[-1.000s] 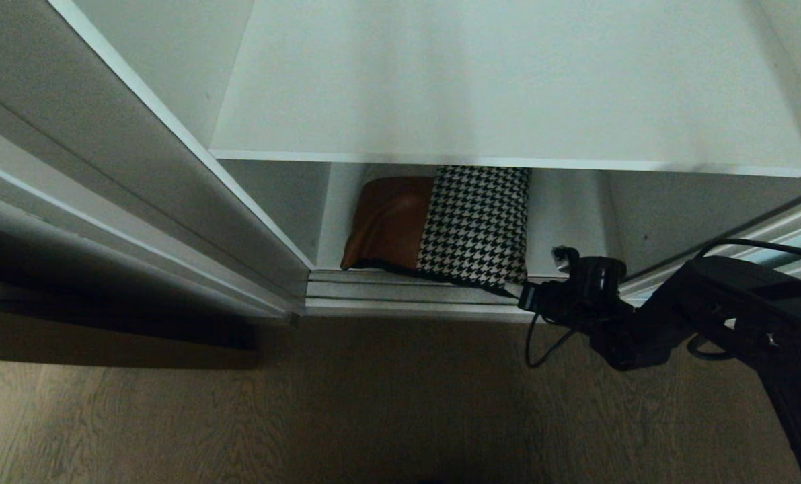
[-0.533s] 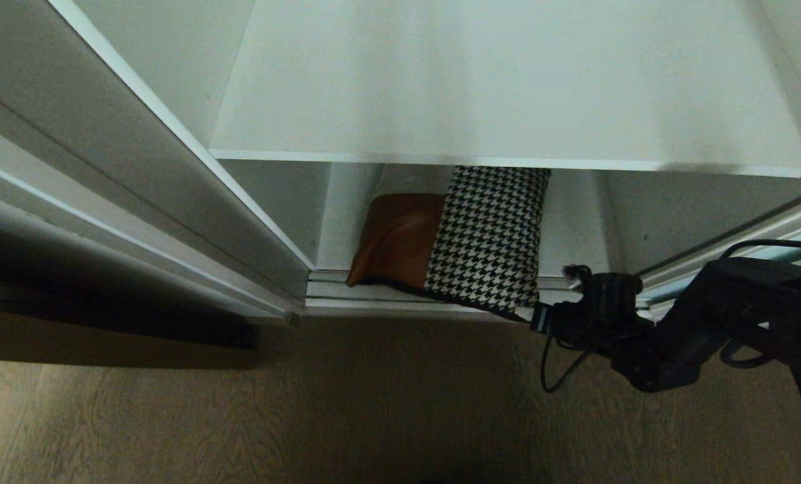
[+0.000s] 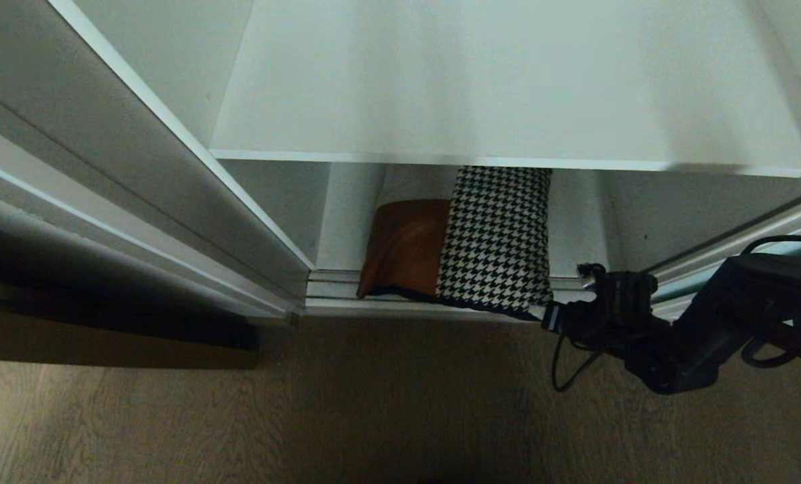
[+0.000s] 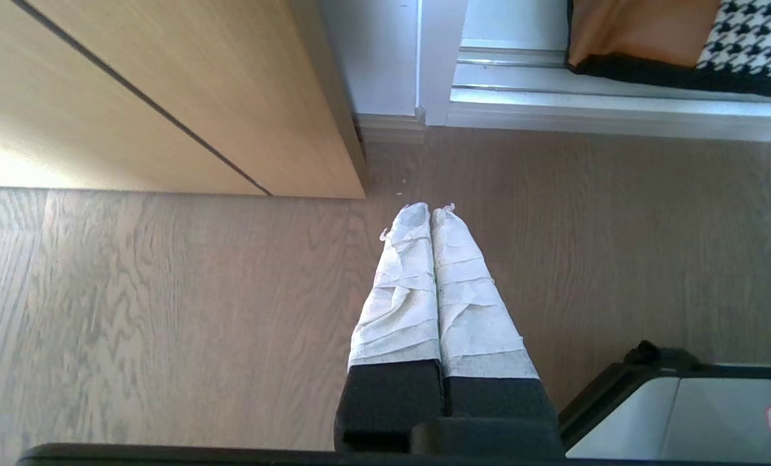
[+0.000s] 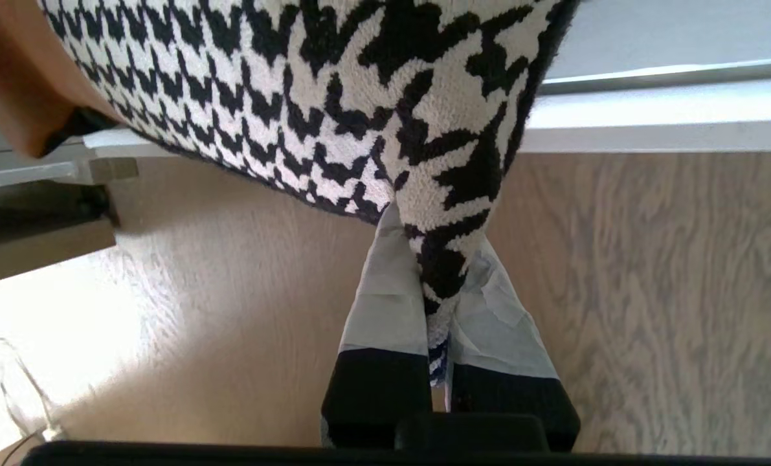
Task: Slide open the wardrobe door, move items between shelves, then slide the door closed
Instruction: Place the pillow on the higher shelf
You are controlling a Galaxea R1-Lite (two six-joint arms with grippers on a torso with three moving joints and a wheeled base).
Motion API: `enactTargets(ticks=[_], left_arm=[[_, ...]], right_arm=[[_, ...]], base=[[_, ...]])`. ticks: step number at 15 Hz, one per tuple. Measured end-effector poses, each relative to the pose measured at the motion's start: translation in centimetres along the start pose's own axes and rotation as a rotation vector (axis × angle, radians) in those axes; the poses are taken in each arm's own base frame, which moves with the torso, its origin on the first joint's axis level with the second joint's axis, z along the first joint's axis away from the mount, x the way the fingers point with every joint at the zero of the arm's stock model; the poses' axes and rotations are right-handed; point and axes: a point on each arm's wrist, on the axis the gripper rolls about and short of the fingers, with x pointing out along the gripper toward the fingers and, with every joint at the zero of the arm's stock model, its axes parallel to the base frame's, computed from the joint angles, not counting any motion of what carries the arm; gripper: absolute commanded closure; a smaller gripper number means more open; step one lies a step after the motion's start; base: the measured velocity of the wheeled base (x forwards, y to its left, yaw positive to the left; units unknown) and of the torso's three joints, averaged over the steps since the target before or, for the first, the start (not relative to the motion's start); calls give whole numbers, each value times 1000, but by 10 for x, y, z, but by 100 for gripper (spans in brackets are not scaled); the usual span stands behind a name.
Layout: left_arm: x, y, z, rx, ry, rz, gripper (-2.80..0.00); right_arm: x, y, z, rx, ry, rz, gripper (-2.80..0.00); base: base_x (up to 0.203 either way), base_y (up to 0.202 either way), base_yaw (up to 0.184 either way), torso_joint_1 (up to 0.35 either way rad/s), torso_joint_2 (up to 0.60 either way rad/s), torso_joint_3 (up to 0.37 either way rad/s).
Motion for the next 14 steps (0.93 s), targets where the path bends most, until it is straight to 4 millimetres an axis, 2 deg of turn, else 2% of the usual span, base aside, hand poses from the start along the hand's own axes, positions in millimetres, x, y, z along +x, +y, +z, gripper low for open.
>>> enactTargets(ticks=[3,6,11,13,14], left_arm=[[0,0,0,-3,0,0,0],[0,0,-1,6,19,0,0],[2,0,2,19,164,-12,0],[5,0,17,-18,202,-34,0],[7,-1,35,-59,198,-55,0]], right_arm=[[-4,-13,9,11,-27,-19,0],[-5,-18,12,14,-36,-26,0],[-9,-22,14,18,-62,-29,0],[-12,-24,13,9,-84,-25,0],[-12,-24,13,7,-89,-23,0]], base=[[0,0,0,0,0,0],[0,0,0,0,0,0],[0,0,0,0,0,0],[0,0,0,0,0,0],[0,0,0,0,0,0]])
